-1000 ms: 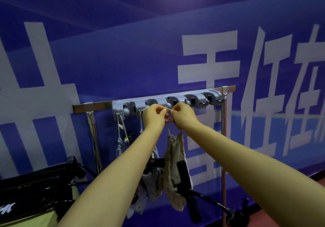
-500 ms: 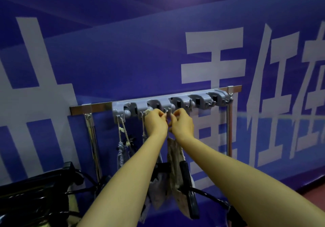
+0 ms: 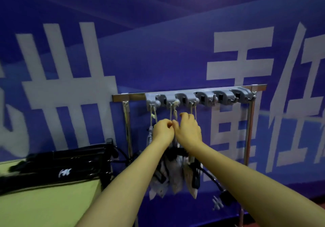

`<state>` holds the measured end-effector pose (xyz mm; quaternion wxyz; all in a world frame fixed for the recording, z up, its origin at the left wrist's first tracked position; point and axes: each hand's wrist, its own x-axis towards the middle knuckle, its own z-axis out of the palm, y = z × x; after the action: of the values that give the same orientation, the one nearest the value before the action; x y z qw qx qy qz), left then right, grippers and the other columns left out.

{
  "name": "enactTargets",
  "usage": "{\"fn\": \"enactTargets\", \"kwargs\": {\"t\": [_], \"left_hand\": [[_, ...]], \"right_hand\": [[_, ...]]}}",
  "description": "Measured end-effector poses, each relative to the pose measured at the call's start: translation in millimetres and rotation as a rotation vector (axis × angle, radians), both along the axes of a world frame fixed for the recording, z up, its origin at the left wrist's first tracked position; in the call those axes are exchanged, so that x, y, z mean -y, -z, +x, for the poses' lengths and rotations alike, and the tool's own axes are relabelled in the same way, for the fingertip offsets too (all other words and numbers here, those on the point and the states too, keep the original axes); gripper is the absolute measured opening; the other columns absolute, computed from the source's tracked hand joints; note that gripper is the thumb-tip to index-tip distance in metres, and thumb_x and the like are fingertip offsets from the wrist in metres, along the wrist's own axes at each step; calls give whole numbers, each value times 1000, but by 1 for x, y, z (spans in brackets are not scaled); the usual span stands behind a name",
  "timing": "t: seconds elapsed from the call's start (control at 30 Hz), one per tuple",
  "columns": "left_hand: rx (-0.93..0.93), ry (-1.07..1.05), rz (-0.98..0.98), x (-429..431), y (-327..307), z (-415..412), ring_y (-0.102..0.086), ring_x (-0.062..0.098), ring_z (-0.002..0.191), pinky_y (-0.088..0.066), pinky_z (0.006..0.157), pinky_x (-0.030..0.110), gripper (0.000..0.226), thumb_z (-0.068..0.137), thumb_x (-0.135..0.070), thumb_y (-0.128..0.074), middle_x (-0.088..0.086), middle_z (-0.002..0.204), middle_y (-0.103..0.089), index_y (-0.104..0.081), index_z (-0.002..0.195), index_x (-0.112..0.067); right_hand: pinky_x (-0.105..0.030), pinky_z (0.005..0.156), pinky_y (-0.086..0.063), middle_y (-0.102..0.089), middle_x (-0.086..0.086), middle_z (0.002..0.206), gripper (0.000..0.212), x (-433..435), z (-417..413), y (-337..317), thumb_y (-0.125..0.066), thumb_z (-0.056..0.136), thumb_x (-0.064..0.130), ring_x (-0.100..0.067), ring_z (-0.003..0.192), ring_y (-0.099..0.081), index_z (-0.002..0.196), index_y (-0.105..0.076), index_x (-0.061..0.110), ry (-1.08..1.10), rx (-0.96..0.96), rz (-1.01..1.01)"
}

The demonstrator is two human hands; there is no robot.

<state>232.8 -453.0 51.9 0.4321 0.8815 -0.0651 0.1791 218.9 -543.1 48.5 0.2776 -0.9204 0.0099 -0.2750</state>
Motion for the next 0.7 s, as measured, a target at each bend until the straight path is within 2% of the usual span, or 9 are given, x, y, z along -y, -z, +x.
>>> {"fn": "enactTargets", "kwargs": {"t": [0.1,0.17,0.23,0.33,0.37,0.43,0.5,0.6,0.7], "left_hand": [[5,-43,26,-49,0,-29,-65,30,93,-50,79,33,20,87,-14,-52,16,97,-71,-71,88,-9],[-34,-52,-72,-89,5,-52,-67,30,90,-55,81,40,18,87,-15,-55,16,94,-72,-69,75,-16],[-60,-99,-162,-130,10,-83,-67,30,78,-57,70,40,18,89,-15,-56,16,89,-72,-62,72,-18],[-66,-172,-215,-191,15,-129,-59,21,63,-49,56,30,13,92,-14,-53,13,84,-67,-60,81,-11],[-57,-210,-222,-214,19,-143,-60,21,65,-49,57,30,12,92,-14,-53,13,82,-66,-61,83,-11],[-34,-307,-173,-257,28,-170,-65,26,77,-54,69,35,13,90,-17,-54,12,84,-70,-62,81,-13],[-28,-437,-53,-303,40,-201,-66,27,88,-52,78,34,13,89,-23,-56,9,90,-71,-65,84,-14],[-32,-585,39,-360,56,-241,-61,26,95,-40,75,27,20,90,-26,-58,7,100,-68,-66,97,-9],[-46,-668,35,-412,71,-275,-59,24,91,-40,72,29,21,90,-27,-58,8,103,-67,-63,99,-9]], "right_hand": [[-47,93,-43,-45,-17,131,46,-37,-26,-5,-40,98,42,-38,117,-48,129,-41,7,-125,-81,13],[-47,90,-45,-43,-18,134,50,-64,-47,-3,-39,98,44,-39,116,-49,131,-38,6,-202,-141,29],[-47,90,-45,-42,-19,136,52,-95,-70,-1,-38,98,46,-38,115,-50,132,-37,6,-261,-168,34],[-44,89,-43,-42,-20,136,53,-144,-106,1,-38,99,45,-39,115,-50,133,-36,5,-352,-217,43],[-43,88,-43,-42,-20,135,53,-161,-117,3,-38,99,44,-39,115,-50,133,-36,5,-394,-221,55],[-42,88,-43,-45,-19,133,52,-196,-137,7,-39,98,44,-37,113,-51,132,-39,5,-459,-220,77],[-41,90,-43,-48,-18,131,51,-235,-158,15,-41,98,45,-35,114,-52,131,-42,6,-517,-243,93],[-39,93,-43,-51,-17,131,51,-286,-182,34,-43,96,46,-34,116,-52,130,-45,8,-610,-269,71],[-38,95,-43,-51,-13,135,51,-331,-205,51,-42,97,45,-30,119,-52,133,-45,10,-704,-306,-6]]}}
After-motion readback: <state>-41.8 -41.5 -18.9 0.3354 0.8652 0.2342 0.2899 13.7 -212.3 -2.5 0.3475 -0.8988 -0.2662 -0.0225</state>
